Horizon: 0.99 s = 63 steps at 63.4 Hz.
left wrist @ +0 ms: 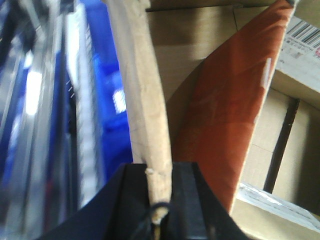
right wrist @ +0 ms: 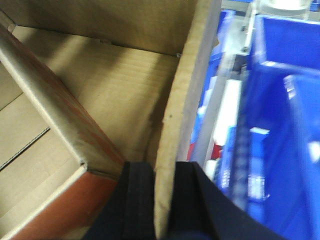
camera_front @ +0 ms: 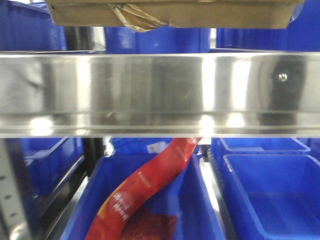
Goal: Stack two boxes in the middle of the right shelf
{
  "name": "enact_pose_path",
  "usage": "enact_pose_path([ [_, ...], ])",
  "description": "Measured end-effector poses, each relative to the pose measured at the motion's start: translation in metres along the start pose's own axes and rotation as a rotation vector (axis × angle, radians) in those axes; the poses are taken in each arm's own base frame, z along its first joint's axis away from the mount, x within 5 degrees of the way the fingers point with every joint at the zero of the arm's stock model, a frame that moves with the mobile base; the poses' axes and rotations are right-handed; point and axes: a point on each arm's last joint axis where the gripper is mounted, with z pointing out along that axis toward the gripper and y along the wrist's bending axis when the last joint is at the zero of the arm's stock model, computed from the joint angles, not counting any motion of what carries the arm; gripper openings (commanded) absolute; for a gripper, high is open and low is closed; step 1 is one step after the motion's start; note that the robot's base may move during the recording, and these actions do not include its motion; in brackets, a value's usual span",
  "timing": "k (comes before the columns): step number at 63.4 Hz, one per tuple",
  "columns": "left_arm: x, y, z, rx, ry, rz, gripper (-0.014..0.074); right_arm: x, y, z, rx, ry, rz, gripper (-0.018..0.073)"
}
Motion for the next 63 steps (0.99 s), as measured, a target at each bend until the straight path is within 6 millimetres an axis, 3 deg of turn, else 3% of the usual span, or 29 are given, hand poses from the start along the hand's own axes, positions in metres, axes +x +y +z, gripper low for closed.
enact_pose_path([
  [63, -0.0002, 0.0003, 0.0, -0.003, -0.002, 0.001, -0.0111, 0.0, 0.0, 0.0, 0.0, 0.0, -0.001, -0.0154],
])
